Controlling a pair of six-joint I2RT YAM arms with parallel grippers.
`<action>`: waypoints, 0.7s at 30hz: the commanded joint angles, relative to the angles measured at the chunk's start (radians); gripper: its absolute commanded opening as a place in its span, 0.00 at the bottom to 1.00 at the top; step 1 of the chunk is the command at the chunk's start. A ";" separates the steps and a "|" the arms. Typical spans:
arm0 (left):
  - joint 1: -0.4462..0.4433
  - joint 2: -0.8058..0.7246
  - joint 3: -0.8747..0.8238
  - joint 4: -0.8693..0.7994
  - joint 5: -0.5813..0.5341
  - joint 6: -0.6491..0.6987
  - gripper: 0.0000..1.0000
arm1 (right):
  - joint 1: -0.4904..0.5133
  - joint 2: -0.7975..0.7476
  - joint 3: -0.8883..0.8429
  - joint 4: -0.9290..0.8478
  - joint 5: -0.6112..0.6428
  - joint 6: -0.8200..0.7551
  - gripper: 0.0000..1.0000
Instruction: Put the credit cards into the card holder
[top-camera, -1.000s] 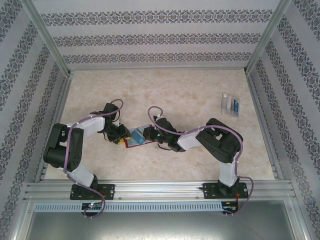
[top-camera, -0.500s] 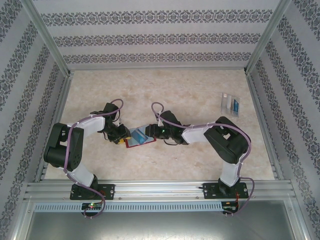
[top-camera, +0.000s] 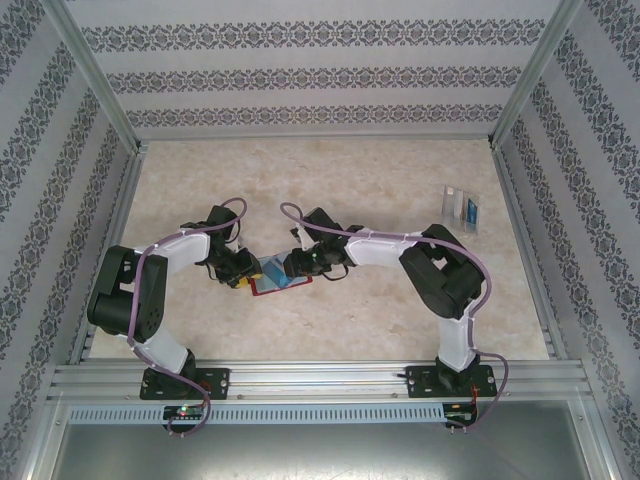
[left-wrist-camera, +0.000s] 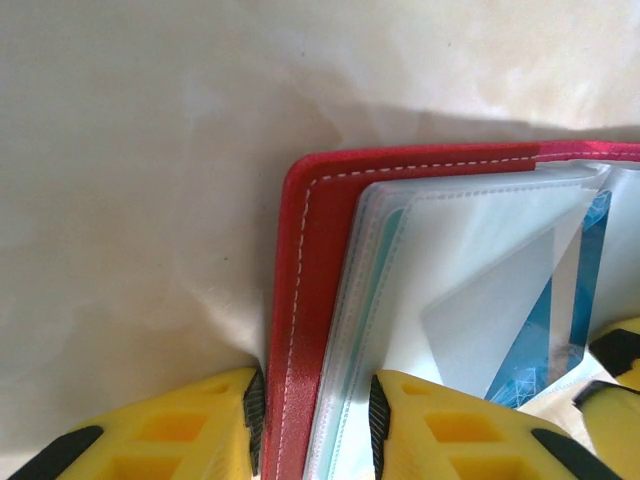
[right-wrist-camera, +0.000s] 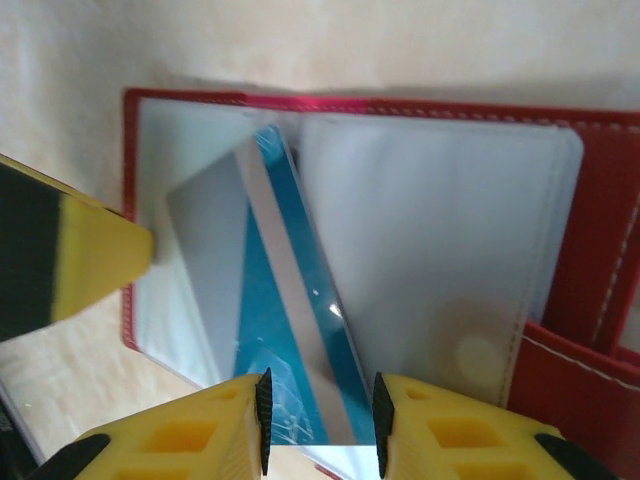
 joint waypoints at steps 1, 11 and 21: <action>-0.007 -0.005 -0.017 -0.014 0.005 0.010 0.35 | 0.000 0.028 0.043 -0.129 -0.004 -0.044 0.35; -0.008 0.015 -0.029 -0.004 0.014 0.006 0.34 | 0.023 0.079 0.080 -0.094 -0.132 0.061 0.33; -0.008 0.014 -0.041 -0.002 0.008 0.010 0.32 | -0.004 0.062 0.077 -0.029 -0.178 0.109 0.10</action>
